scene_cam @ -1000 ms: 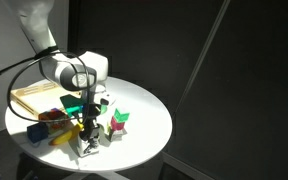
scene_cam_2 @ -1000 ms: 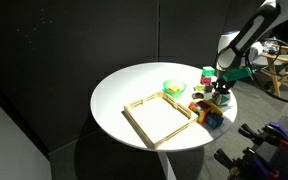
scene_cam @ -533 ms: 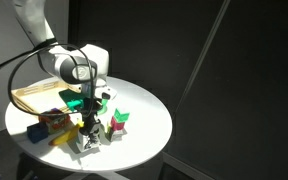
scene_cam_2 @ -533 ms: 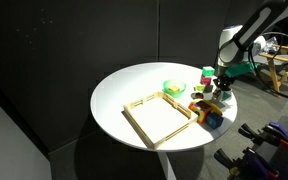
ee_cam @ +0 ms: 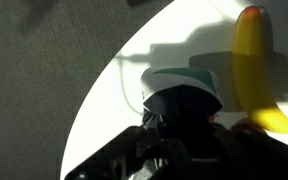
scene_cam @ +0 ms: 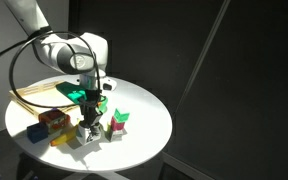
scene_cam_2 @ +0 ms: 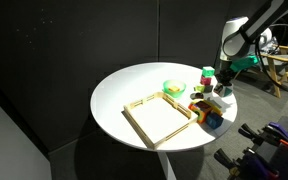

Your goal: Pick up the orange block and put it in the green bowl, pick up the block with the number one on it and put it in the tray

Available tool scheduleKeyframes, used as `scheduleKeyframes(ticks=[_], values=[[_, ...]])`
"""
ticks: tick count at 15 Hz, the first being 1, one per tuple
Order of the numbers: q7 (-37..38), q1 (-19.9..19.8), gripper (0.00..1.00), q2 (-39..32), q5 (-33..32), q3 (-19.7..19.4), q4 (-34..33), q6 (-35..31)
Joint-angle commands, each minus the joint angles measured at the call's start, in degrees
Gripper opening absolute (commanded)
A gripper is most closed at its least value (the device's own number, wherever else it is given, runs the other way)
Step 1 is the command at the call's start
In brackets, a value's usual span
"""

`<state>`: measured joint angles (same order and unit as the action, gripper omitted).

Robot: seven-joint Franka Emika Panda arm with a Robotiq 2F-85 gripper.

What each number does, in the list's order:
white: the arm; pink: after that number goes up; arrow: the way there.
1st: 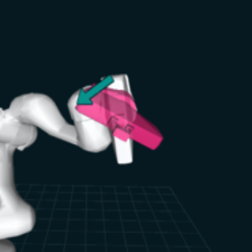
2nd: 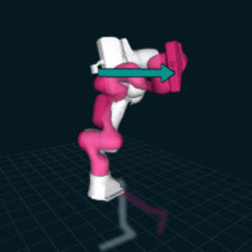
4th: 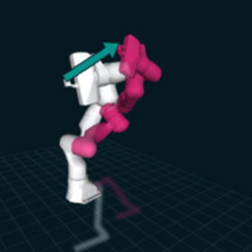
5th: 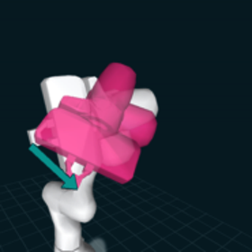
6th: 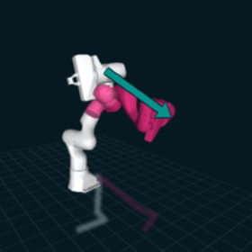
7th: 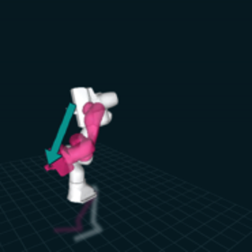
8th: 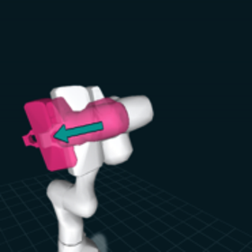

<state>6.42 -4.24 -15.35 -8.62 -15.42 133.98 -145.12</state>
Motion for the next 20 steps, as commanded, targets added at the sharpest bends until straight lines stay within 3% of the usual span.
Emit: scheduleKeyframes(ticks=[1, 7, 16, 20], values=[[-4.5, -1.4, 0.08, 4.4, -2.9, 1.4, 2.3, 2.2], [-16.7, -2.1, 0.08, 6.9, -4.6, 4.2, 4.4, 2.3], [-35.9, -3.1, 0.07, 9.2, -10.0, 6.7, 7.9, -4.8], [-39.3, -3.6, 0.06, 9.1, -10.6, 6.9, 8.5, -6.3]])
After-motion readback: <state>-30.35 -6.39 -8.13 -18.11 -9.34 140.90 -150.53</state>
